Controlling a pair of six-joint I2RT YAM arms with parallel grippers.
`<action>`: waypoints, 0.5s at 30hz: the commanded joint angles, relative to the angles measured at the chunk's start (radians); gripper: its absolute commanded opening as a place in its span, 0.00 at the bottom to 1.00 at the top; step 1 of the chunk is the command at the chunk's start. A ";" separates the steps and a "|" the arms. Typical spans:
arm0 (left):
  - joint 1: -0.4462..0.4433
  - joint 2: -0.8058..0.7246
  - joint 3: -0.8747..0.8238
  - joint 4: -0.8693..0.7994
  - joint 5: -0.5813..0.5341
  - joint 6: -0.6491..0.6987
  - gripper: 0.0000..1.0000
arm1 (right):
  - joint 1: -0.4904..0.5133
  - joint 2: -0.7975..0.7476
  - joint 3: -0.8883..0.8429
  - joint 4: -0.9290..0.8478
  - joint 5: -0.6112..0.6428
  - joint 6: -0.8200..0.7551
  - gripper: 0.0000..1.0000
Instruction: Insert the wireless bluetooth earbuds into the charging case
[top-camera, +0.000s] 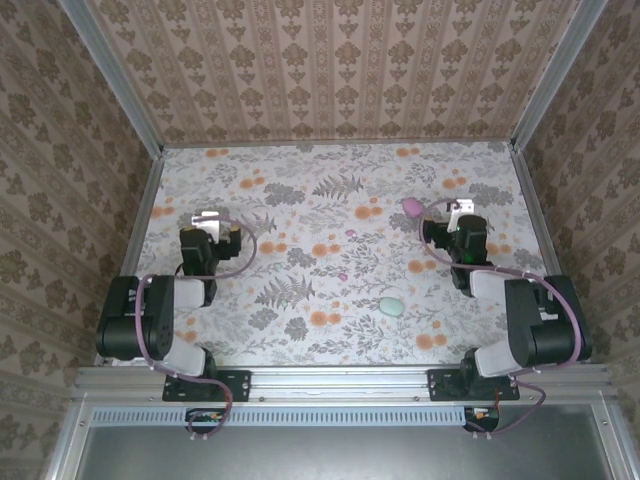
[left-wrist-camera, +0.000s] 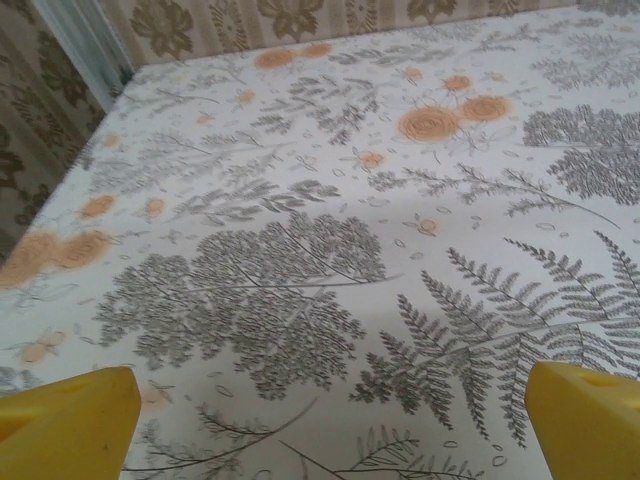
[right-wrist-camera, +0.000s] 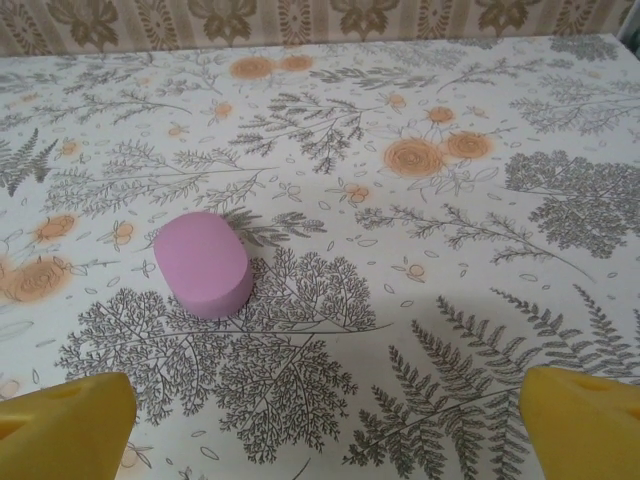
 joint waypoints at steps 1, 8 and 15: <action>0.025 -0.108 0.057 -0.170 -0.034 -0.047 1.00 | 0.003 -0.084 0.114 -0.292 0.052 0.060 1.00; 0.048 -0.326 0.078 -0.428 -0.155 -0.258 1.00 | -0.004 -0.155 0.234 -0.609 0.066 0.265 1.00; 0.133 -0.416 0.222 -0.839 0.143 -0.489 1.00 | -0.010 -0.123 0.382 -0.815 -0.230 0.277 1.00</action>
